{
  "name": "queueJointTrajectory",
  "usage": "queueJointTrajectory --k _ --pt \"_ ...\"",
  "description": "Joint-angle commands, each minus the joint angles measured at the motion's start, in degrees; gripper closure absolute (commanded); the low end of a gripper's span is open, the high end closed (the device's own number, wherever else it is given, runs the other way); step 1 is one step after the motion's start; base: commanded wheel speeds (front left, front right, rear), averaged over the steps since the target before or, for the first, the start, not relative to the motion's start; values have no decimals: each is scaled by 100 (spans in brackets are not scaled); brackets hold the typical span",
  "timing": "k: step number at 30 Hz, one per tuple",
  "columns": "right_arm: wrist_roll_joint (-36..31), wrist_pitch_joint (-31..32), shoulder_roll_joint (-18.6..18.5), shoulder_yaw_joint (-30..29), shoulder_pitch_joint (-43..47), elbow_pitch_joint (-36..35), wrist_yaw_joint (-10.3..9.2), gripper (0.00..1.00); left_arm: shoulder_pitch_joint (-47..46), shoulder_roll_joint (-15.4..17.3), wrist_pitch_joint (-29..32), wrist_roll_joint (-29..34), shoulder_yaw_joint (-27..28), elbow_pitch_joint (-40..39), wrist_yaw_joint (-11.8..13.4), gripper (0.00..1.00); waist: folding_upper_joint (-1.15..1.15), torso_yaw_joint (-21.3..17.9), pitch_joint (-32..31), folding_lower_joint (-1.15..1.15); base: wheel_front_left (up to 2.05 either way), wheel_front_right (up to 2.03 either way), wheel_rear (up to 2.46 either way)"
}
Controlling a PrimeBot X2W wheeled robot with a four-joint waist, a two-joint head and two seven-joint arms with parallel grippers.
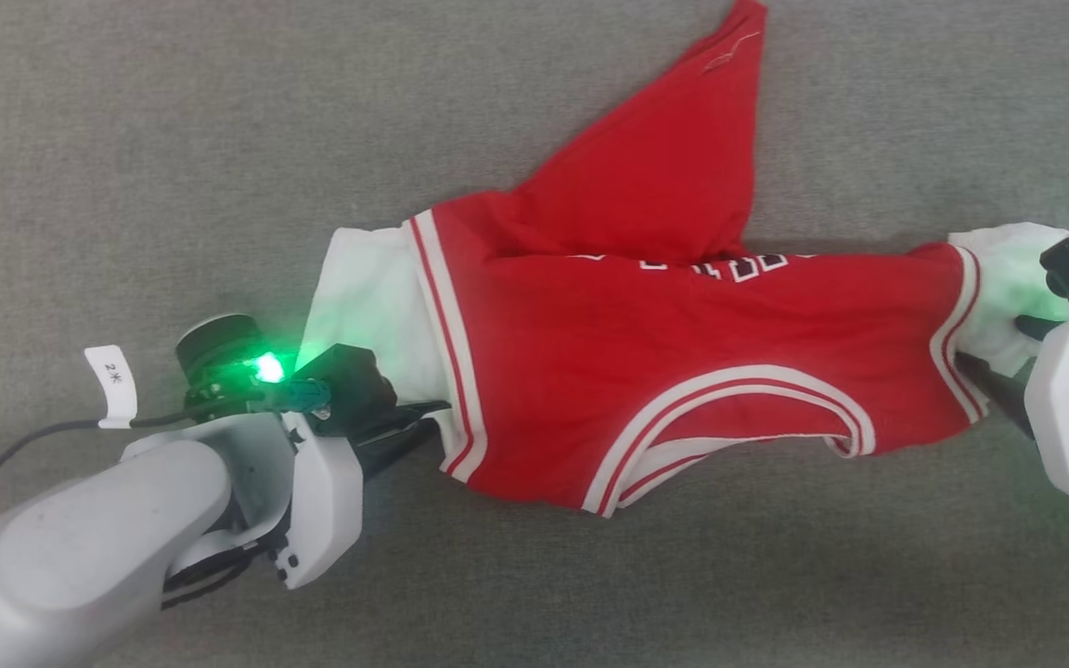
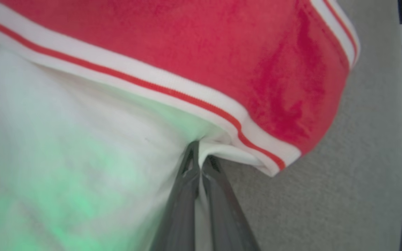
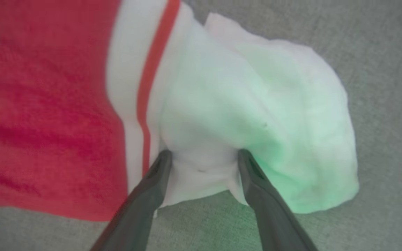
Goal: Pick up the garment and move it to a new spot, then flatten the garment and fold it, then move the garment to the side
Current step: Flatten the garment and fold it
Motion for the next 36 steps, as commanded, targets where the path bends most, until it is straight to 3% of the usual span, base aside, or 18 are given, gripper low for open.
queueJointTrajectory --k 1,4,12,18,24,29,36 --pt "-58 78 95 197 76 257 -12 55 101 -76 164 59 -149 395 132 100 -1 46 30 0 0 0 0" --pt "-28 33 94 306 32 385 -13 100 59 -136 64 -58 -143 453 137 100 -1 72 20 0 0 0 0" --pt "297 -264 -120 -38 156 218 -12 100 68 -215 -706 -966 -65 583 125 100 -1 98 -509 0 0 0 0" --pt "953 -369 -260 -806 692 -289 -10 100 37 -146 -1579 -2131 12 295 81 100 -1 213 -1028 0 0 0 0" --pt "1518 -331 -224 -1638 953 -731 -10 100 -89 47 -1809 -2702 372 -107 81 100 -1 363 -1246 0 0 0 0" --pt "1723 -353 237 -2113 383 -599 -8 100 -331 70 -1837 -2942 518 -199 81 100 -1 504 -1197 0 0 0 0" --pt "1084 -407 1343 -2152 -1529 413 -6 100 -1268 -247 -1661 -3337 599 641 81 100 -1 590 -728 0 0 0 0"
